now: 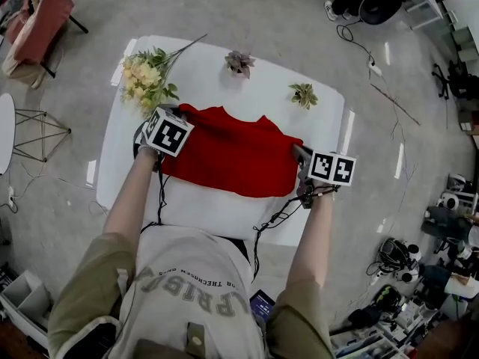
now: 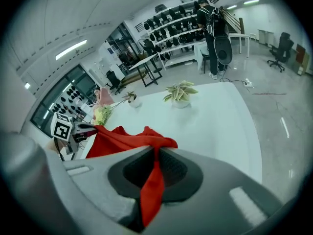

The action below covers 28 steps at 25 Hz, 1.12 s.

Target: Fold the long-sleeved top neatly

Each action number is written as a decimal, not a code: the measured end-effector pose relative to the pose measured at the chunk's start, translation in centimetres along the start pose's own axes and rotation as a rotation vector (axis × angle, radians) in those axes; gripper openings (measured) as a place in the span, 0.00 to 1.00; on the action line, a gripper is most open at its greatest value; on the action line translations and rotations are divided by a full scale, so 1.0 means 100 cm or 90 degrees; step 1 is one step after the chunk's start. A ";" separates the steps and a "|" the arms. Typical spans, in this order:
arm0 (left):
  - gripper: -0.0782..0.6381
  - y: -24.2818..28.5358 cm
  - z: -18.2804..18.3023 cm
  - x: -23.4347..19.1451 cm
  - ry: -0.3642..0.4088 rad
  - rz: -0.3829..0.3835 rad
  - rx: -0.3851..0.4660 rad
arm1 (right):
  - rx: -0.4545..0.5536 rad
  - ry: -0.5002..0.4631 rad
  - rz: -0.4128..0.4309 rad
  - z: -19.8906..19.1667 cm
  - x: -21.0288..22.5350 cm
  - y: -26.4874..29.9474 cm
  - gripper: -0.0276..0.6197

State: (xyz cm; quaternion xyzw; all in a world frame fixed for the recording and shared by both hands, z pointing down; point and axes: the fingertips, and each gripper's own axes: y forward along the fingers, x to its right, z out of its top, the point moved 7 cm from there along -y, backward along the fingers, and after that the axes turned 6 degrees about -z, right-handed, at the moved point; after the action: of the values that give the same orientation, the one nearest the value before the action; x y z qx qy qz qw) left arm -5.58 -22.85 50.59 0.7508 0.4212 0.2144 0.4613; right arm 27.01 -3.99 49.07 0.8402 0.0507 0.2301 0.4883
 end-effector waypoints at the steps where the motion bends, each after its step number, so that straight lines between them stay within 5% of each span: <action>1: 0.14 0.006 0.001 -0.001 0.000 0.000 -0.004 | -0.008 -0.006 -0.014 0.003 0.001 0.007 0.09; 12: 0.15 0.038 0.001 -0.007 -0.009 0.047 0.034 | 0.007 -0.002 -0.095 0.004 0.013 0.054 0.10; 14: 0.19 0.032 0.001 -0.008 -0.013 0.062 0.050 | 0.022 -0.019 -0.081 0.005 0.010 0.054 0.17; 17: 0.25 0.020 -0.001 -0.010 -0.015 0.079 0.064 | 0.033 -0.054 -0.036 0.009 0.003 0.050 0.48; 24: 0.31 -0.029 -0.032 0.007 0.015 0.048 0.105 | 0.092 -0.153 0.038 -0.002 -0.007 -0.001 0.50; 25: 0.31 -0.036 -0.042 0.009 0.020 0.047 0.112 | 0.093 -0.164 0.061 -0.010 -0.008 -0.009 0.63; 28: 0.37 -0.045 -0.080 0.018 0.034 0.009 0.074 | 0.069 -0.203 0.089 -0.043 -0.006 -0.028 0.65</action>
State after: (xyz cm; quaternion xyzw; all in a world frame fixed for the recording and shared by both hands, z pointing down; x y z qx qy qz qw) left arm -12.23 -16.26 50.38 0.7735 0.4398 0.2128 0.4037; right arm 25.00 0.76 48.29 0.8927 -0.0736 0.1245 0.4268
